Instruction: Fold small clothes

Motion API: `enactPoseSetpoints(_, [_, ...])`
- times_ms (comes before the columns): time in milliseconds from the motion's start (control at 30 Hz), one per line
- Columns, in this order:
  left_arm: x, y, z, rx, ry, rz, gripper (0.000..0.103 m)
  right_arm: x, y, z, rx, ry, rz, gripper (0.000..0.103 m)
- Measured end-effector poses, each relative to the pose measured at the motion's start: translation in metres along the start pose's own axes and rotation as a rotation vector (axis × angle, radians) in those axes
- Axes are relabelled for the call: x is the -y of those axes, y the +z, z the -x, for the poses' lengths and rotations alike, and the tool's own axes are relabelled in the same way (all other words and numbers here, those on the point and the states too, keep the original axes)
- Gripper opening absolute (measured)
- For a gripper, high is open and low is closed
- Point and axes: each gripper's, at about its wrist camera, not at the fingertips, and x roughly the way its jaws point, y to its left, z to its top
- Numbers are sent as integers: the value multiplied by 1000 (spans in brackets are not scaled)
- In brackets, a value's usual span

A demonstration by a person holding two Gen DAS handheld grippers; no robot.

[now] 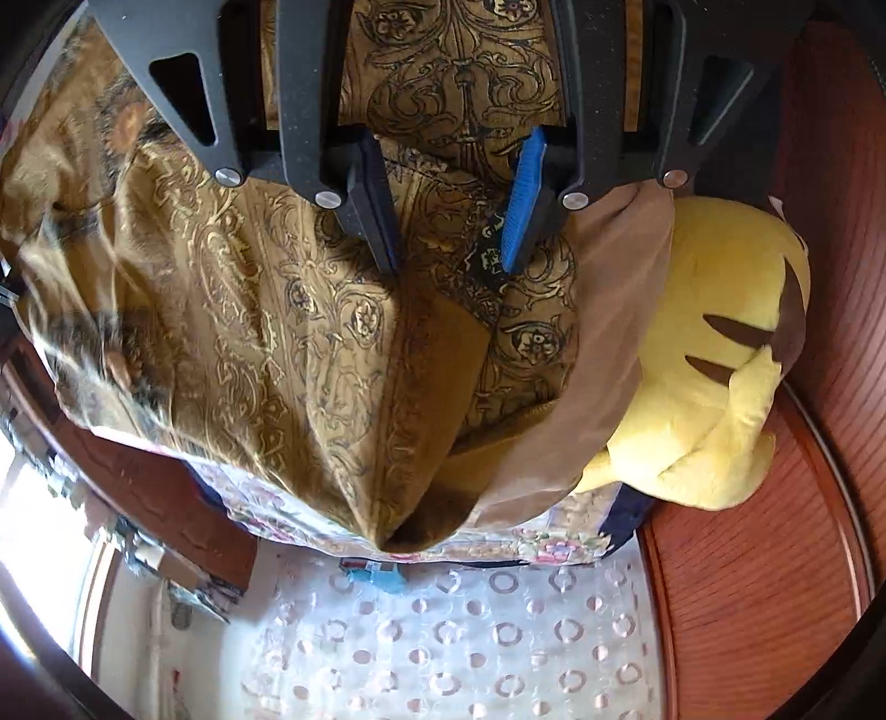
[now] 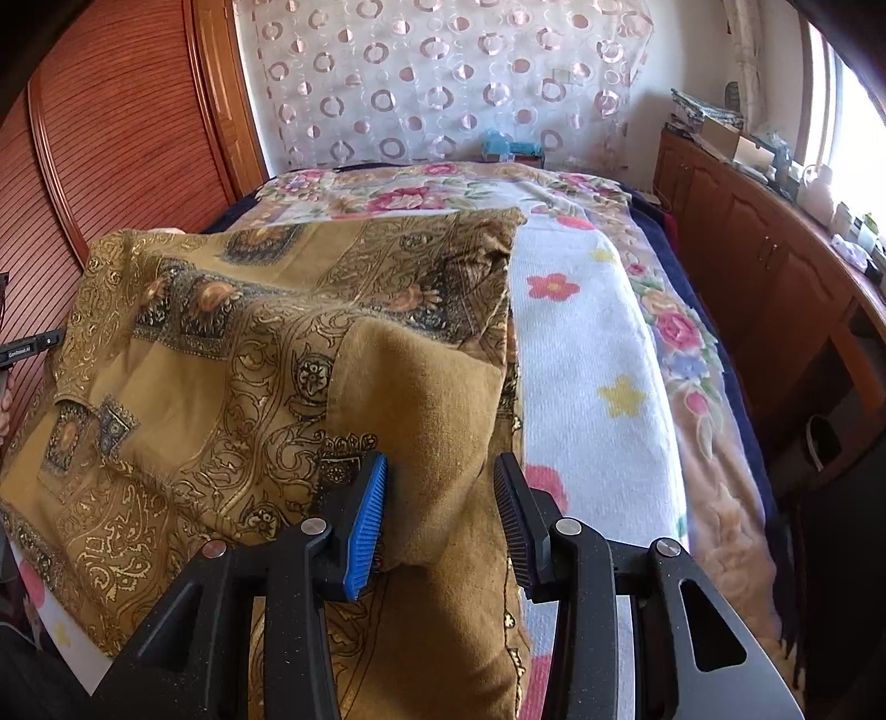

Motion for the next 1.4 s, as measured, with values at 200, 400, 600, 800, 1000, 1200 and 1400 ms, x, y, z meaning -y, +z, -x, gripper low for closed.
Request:
enactPoseSetpoints(200, [10, -10, 11, 20, -20, -70, 2, -5, 4, -4, 0, 9, 26, 41])
enactPoseSetpoints(400, [17, -8, 44, 102, -37, -96, 0, -10, 4, 4, 37, 1, 63, 13])
enactPoseSetpoints(600, [14, 3, 59, 151, 14, -114, 9, -13, 5, 9, 48, 0, 77, 8])
enactPoseSetpoints(800, [2, 1, 17, 6, 5, -85, 35, -14, 4, 7, 49, 4, 72, 8])
enactPoseSetpoints(1000, [-4, -11, 4, -12, 42, -62, 37, -10, 2, 1, 35, 2, 74, 8])
enactPoseSetpoints(1200, [0, -10, 5, -5, 42, -62, 35, -9, 0, -7, 21, 5, 66, 8])
enactPoseSetpoints(1400, [5, -14, 14, 5, -38, -76, 4, -6, 0, -3, 37, 8, 85, 4])
